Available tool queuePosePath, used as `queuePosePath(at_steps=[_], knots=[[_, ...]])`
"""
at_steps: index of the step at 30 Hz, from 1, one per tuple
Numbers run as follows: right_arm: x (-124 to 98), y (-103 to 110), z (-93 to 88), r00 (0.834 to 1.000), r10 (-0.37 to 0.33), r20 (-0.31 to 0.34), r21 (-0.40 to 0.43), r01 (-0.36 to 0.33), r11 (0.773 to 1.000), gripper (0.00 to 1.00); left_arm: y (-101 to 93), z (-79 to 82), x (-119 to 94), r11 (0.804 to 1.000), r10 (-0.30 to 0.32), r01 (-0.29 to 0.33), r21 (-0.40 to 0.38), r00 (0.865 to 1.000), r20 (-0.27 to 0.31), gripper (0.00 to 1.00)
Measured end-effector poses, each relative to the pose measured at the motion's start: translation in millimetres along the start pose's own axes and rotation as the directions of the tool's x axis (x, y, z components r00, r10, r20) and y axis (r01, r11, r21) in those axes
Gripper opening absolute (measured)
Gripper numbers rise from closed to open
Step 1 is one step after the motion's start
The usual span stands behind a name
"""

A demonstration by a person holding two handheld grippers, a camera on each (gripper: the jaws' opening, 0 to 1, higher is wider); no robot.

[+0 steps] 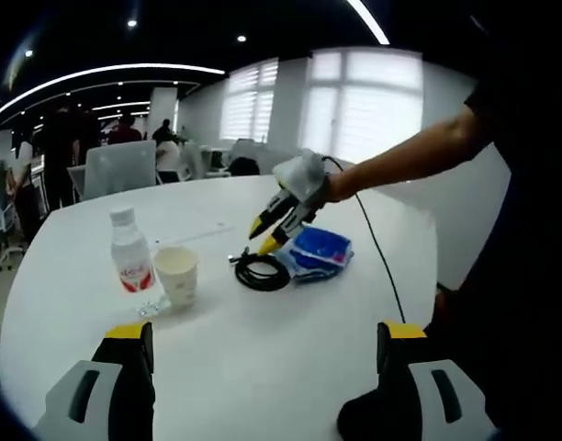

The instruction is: Arrange the tabletop items into an orderly group along one side of the table until the central work area is clear of visible clutter.

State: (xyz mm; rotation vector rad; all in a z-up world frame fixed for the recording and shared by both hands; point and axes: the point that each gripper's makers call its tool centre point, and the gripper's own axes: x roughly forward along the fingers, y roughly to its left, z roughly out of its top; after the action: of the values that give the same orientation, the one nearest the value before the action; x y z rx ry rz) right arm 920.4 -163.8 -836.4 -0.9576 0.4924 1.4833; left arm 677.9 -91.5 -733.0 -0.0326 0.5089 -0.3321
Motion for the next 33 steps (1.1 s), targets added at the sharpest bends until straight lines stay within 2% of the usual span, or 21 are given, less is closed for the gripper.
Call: queuePosePath(at_steps=[7, 12, 14, 16, 20, 21, 24, 28, 33], knots=[[14, -3, 2.8, 1.0, 0.016, -0.01, -0.046, -0.016, 0.999, 0.15, 3.8, -5.3, 4, 1.0, 0.001, -0.001, -0.01, 1.0, -0.023, 1.0], [27, -8, 1.0, 0.999, 0.024, -0.021, -0.047, -0.025, 0.999, 0.13, 6.3, -5.5, 5, 1.0, 0.005, -0.006, -0.018, 1.0, -0.03, 1.0], [33, -11, -4.7, 0.999, 0.025, -0.048, -0.052, -0.027, 0.998, 0.12, 8.3, -6.9, 5, 1.0, 0.01, -0.011, -0.023, 0.999, -0.037, 1.0], [31, -9, -2.8, 0.998, 0.048, -0.038, -0.022, -0.049, 0.999, 0.11, 9.5, -8.2, 4, 1.0, 0.012, -0.014, -0.025, 0.999, -0.043, 1.0], [31, -14, -2.8, 0.997, 0.071, -0.04, 0.01, -0.07, 0.997, 0.13, 11.3, -10.2, 5, 0.999, 0.016, -0.018, -0.031, 0.999, -0.052, 1.0], [31, -11, -3.2, 0.995, 0.089, -0.043, 0.04, -0.087, 0.995, 0.12, 11.6, -10.7, 5, 0.999, 0.016, -0.017, -0.031, 0.998, -0.055, 1.0], [32, -9, -3.1, 0.994, 0.098, -0.047, 0.029, -0.097, 0.995, 0.13, 12.1, -10.3, 6, 0.999, 0.016, -0.018, -0.035, 0.998, -0.054, 1.0], [36, -5, -6.3, 0.986, 0.15, -0.071, 0.026, -0.149, 0.988, 0.15, 12.8, -8.6, 9, 0.999, 0.016, -0.019, -0.04, 0.998, -0.053, 1.0], [41, -10, -9.9, 0.984, 0.146, -0.097, 0.0, -0.147, 0.989, 0.14, 13.5, -7.3, 13, 0.999, 0.018, -0.021, -0.045, 0.999, -0.05, 1.0]])
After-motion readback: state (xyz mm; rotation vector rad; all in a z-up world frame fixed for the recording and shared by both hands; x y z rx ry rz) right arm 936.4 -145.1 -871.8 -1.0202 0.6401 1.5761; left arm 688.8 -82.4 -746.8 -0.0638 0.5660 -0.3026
